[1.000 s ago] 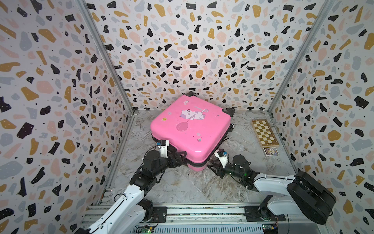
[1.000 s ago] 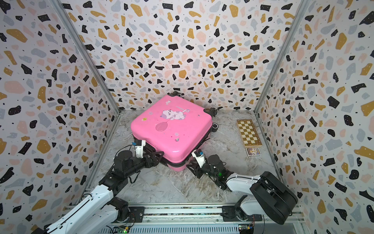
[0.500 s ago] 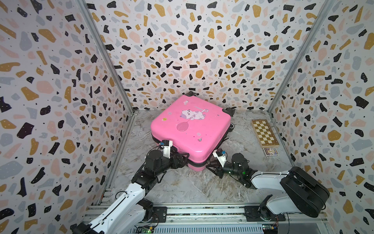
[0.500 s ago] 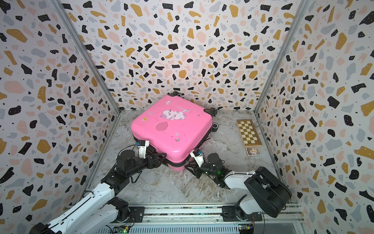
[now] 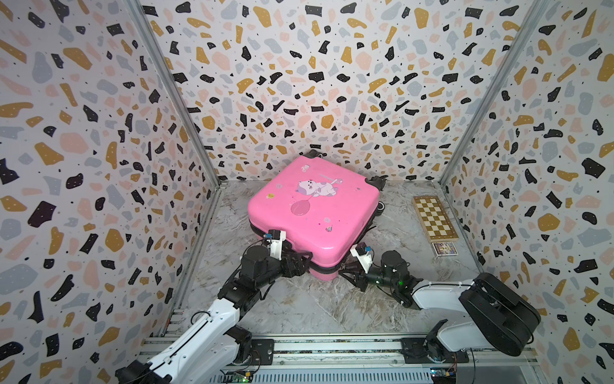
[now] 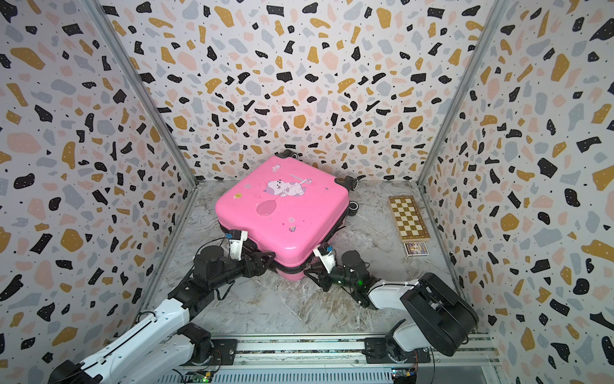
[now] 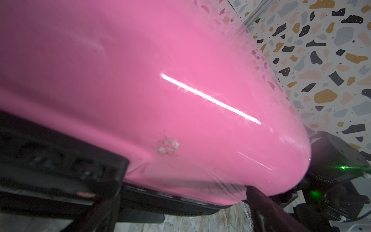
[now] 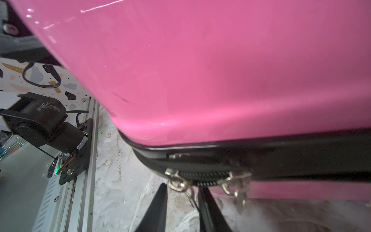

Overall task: Open the suitcase zippers
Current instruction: Unzip the zipper on the suitcase.

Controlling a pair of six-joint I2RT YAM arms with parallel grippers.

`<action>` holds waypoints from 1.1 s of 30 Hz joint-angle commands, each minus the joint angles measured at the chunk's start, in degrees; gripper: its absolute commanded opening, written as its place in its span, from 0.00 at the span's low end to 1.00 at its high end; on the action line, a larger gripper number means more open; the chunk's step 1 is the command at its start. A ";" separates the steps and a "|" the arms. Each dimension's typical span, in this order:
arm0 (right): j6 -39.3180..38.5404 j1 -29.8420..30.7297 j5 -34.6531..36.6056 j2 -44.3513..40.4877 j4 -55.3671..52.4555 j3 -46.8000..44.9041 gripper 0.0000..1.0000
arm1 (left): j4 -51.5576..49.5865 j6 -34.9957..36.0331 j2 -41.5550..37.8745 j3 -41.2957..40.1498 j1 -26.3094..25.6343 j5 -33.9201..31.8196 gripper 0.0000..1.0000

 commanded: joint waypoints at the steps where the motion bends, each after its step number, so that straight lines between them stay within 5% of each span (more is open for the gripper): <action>1: 0.15 -0.28 0.51 -0.68 1.66 1.04 0.25 | 2.49 0.92 0.94 2.08 -0.61 -1.28 0.99; 7: -0.04 -0.24 0.51 -1.50 1.26 0.60 0.00 | 2.41 1.15 0.99 2.21 -1.09 -1.38 0.99; 13: -1.23 1.30 3.68 -4.51 -1.64 -0.33 0.00 | 2.40 1.54 1.16 2.44 -1.58 -1.44 0.99; 33: -8.01 20.42 33.80 -14.13 -23.28 3.15 0.00 | 3.63 3.01 5.01 4.04 -5.38 -0.39 0.99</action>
